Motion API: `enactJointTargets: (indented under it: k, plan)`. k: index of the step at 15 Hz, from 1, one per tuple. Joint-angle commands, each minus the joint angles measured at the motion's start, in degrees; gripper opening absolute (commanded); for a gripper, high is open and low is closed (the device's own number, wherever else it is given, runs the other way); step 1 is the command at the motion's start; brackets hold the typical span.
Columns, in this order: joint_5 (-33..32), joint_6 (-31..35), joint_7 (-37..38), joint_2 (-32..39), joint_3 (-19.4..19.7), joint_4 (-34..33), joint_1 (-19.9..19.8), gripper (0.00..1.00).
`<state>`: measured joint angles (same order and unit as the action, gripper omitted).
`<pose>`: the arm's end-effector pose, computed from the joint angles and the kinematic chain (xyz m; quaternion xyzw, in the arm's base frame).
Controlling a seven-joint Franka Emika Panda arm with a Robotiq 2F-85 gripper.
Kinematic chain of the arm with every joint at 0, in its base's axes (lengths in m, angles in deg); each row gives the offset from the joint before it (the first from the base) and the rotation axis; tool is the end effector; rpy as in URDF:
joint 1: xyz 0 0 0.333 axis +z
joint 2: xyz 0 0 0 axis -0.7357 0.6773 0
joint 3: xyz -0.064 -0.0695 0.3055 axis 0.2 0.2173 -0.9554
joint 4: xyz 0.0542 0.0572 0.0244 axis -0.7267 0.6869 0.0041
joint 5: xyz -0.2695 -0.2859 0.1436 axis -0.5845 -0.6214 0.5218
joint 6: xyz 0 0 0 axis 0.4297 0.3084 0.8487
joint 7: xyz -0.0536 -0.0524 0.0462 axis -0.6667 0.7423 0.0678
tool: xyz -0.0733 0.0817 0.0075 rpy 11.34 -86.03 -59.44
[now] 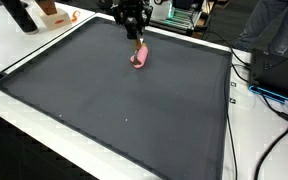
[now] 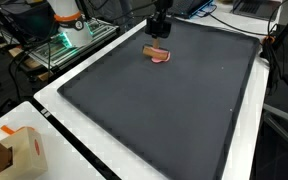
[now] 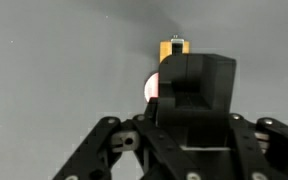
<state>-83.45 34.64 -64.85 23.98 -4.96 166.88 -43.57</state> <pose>0.5414 0.0766 0.3026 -0.9881 -0.1277 0.0848 0.0107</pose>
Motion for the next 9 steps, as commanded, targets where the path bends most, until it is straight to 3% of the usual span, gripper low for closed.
enactJointTargets:
  k: [1,6,9]
  plan:
    - [2.02,1.4,-1.78,-1.05,-0.28,4.76,-0.3,0.24]
    - [7.5,10.8,-4.98,-0.54,-1.97,6.61,0.78,0.24]
    - [7.56,14.02,-5.48,0.12,-2.61,6.9,1.2,0.24]
